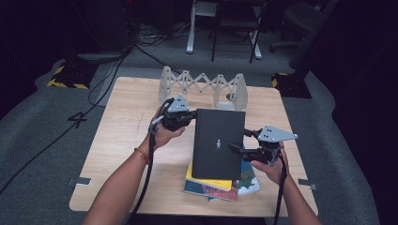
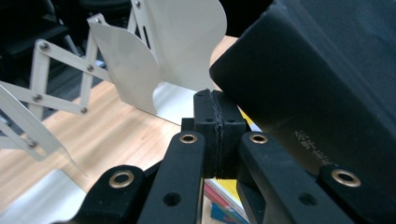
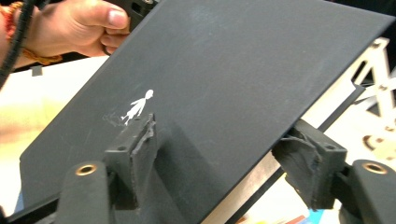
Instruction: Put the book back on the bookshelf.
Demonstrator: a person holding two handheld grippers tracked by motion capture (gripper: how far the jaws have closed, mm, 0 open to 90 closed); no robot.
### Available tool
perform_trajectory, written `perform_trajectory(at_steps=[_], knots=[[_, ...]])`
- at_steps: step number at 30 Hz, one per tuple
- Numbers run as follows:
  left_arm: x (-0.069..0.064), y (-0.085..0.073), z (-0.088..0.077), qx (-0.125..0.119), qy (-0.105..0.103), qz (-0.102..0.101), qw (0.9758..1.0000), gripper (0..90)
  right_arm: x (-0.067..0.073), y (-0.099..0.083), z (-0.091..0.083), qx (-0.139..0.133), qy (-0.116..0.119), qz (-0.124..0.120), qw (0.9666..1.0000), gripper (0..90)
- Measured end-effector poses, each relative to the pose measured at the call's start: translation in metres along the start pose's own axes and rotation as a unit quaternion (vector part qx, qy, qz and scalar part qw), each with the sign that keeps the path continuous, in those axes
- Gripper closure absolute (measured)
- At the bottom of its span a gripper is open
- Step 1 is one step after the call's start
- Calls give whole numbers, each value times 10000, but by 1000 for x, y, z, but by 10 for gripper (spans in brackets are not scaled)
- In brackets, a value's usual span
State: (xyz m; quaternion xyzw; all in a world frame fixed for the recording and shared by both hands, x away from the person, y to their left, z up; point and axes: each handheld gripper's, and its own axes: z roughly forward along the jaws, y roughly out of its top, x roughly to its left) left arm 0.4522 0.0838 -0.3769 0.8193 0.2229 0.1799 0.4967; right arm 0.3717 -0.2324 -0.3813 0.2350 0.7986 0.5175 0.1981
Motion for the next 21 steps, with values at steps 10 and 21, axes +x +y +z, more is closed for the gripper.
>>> perform_trajectory(at_steps=[10,21], knots=[[-3,22,-8,-93,322,89,9994,898,-1,18,2,-51,-581,-252,9980,367],[-17,25,-26,-373,294,277,9985,887,12,23,-10,-375,-606,-610,9956,390]])
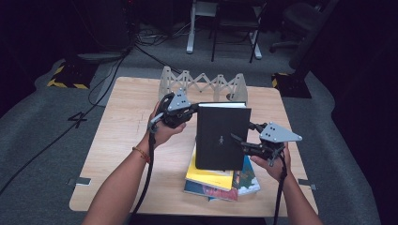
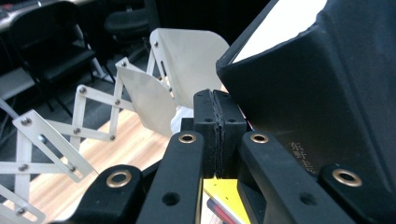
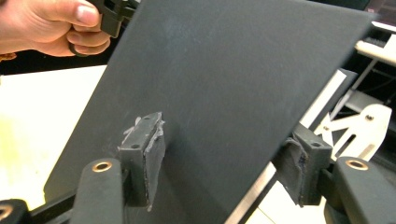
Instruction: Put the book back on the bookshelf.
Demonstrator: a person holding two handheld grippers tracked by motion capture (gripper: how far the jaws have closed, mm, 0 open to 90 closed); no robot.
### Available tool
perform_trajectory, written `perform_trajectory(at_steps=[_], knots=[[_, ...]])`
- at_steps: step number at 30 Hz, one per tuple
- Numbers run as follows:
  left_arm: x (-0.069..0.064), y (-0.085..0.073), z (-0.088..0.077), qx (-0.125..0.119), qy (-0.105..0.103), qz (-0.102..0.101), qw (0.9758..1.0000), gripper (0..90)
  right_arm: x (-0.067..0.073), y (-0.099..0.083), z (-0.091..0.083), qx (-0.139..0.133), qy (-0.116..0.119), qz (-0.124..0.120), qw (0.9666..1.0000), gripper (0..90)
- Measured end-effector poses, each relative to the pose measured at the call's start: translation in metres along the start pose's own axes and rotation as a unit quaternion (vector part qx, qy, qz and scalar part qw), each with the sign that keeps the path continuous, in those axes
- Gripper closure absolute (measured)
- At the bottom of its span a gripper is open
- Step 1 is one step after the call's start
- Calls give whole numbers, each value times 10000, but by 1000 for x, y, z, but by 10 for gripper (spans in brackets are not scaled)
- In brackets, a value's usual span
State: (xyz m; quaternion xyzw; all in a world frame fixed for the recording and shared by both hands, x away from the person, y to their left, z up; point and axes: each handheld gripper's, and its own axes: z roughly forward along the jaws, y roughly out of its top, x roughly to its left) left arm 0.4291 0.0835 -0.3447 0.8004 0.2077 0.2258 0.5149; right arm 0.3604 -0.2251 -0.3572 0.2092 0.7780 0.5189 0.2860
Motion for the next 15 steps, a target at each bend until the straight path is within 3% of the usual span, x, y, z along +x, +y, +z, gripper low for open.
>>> perform_trajectory(at_steps=[7,10,15], knots=[[-10,1,-12,-168,53,-16,9998,825,9,1,-13,-76,56,-158,9998,452],[-12,1,-16,-218,42,5,9998,799,12,0,-20,-139,257,-222,9993,486],[-14,-3,-20,-368,2,-143,9992,735,15,-1,-22,-176,564,-286,9978,505]])
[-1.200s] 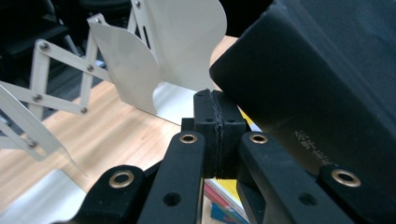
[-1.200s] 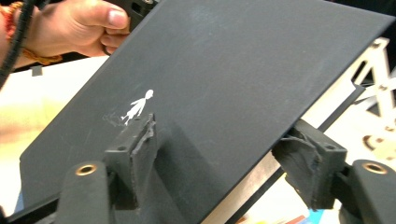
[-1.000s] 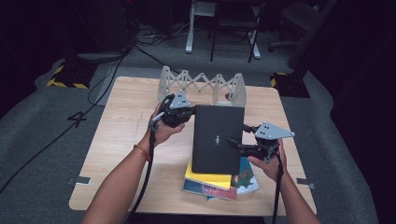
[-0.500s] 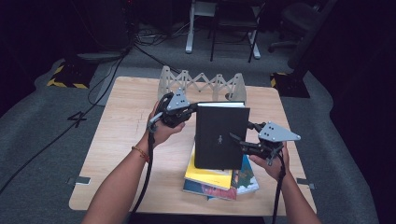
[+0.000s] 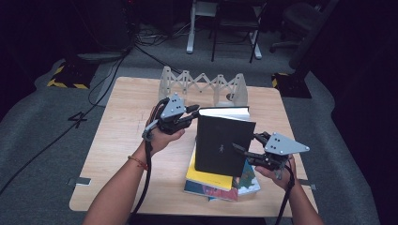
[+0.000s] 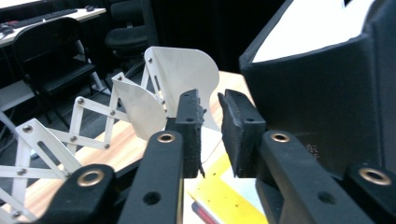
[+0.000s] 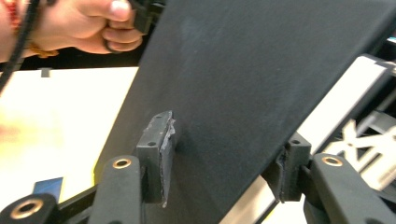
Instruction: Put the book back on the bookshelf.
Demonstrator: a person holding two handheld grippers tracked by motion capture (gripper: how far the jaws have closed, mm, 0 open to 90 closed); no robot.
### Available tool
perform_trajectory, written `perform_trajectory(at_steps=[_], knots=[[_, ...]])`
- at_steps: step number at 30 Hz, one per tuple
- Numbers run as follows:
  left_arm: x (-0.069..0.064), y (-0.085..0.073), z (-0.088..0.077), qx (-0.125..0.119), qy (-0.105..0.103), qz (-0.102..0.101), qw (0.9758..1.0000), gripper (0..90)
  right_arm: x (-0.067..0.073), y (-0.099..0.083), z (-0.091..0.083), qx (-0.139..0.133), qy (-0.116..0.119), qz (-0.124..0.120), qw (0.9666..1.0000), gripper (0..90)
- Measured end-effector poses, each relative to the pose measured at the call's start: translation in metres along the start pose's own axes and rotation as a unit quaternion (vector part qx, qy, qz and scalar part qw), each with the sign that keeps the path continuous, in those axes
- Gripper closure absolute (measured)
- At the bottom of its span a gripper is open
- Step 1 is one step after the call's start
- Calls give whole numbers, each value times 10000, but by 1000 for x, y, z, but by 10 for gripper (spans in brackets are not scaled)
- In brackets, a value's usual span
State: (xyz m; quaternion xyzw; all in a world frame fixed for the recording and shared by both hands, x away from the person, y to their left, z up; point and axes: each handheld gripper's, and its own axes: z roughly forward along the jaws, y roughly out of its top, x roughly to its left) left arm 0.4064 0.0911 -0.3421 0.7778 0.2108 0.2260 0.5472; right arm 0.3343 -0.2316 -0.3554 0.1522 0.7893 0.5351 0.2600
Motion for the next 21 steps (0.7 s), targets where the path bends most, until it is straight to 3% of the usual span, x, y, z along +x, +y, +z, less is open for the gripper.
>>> perform_trajectory(at_steps=[3,7,14,21], knots=[[-4,-6,-4,-14,-39,-35,10000,685,4,-4,-3,-120,189,8,9997,548],[-11,-12,-5,64,-32,79,9999,659,8,-6,-7,-160,300,-31,9994,576],[-19,-27,-13,181,-97,38,9998,583,11,-11,-12,-186,493,-24,9986,613],[-30,-46,-22,508,-230,141,9983,550,14,-12,-14,-141,461,-47,9988,615]])
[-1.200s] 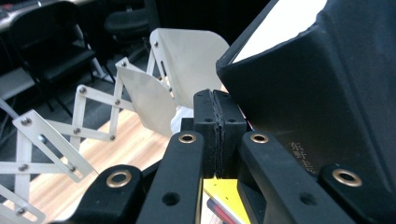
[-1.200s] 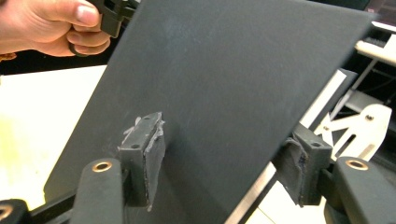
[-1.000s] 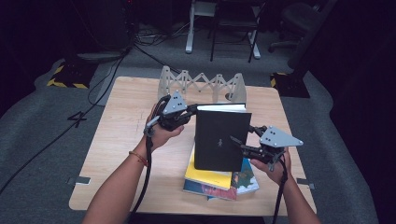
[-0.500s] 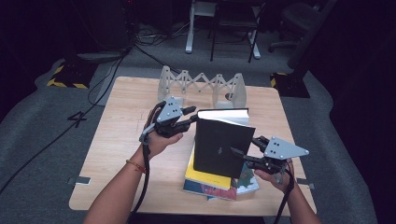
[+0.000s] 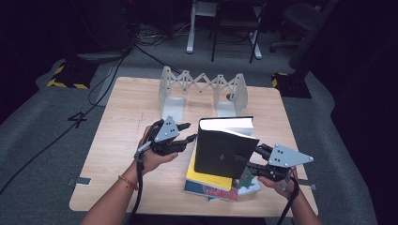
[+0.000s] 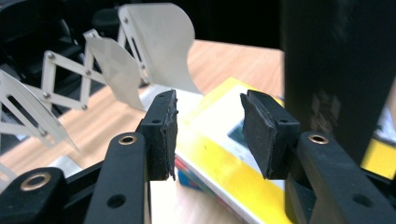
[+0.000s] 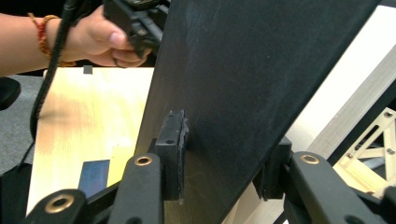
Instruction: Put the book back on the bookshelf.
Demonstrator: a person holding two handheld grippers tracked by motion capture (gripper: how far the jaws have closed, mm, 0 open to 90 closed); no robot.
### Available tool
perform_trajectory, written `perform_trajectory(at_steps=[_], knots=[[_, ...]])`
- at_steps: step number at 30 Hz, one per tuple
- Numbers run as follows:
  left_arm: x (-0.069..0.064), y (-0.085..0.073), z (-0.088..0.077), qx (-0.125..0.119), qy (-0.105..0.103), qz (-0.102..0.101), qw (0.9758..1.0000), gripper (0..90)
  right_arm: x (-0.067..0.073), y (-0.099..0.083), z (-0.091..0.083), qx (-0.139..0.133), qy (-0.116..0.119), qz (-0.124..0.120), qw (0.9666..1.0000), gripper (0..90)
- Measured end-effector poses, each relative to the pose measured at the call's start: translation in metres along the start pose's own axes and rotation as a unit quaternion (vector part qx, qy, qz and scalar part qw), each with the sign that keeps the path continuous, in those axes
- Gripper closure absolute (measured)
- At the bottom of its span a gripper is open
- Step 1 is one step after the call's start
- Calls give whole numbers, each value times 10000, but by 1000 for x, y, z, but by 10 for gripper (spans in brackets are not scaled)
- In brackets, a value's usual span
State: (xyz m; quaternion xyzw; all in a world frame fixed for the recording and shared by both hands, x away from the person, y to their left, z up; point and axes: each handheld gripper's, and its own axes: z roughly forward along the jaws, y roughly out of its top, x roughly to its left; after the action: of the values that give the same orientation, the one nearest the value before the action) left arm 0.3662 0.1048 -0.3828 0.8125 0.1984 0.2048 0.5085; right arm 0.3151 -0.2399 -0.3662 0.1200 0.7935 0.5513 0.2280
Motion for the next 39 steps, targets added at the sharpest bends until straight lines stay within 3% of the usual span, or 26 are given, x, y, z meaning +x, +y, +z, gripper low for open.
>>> perform_trajectory(at_steps=[4,7,15,17,22,28,32,34,39], knots=[[-9,-9,-3,197,-16,117,9997,503,1,-1,0,-14,-4,42,10000,617],[-15,-15,-5,200,-127,72,9997,474,1,-1,-1,-16,-21,45,10000,618],[-25,-30,-2,492,-265,104,9984,408,3,-4,-2,-71,-12,109,9999,624],[-27,-35,-2,502,-389,18,9980,396,3,-4,-2,-83,-7,116,9999,625],[-32,-43,0,607,-577,64,9965,369,4,-5,-3,-63,-15,92,9999,627],[-45,-45,5,611,-939,69,9937,310,7,-5,-3,-52,-43,52,10000,629],[-51,-43,14,614,-1028,28,9928,326,8,-5,-4,-59,-47,27,10000,634],[-54,-42,19,597,-942,1,9938,309,9,-5,-4,-52,-47,29,10000,634],[-49,-38,28,392,-1004,-241,9939,345,10,-5,-5,-35,-50,-30,10000,638]])
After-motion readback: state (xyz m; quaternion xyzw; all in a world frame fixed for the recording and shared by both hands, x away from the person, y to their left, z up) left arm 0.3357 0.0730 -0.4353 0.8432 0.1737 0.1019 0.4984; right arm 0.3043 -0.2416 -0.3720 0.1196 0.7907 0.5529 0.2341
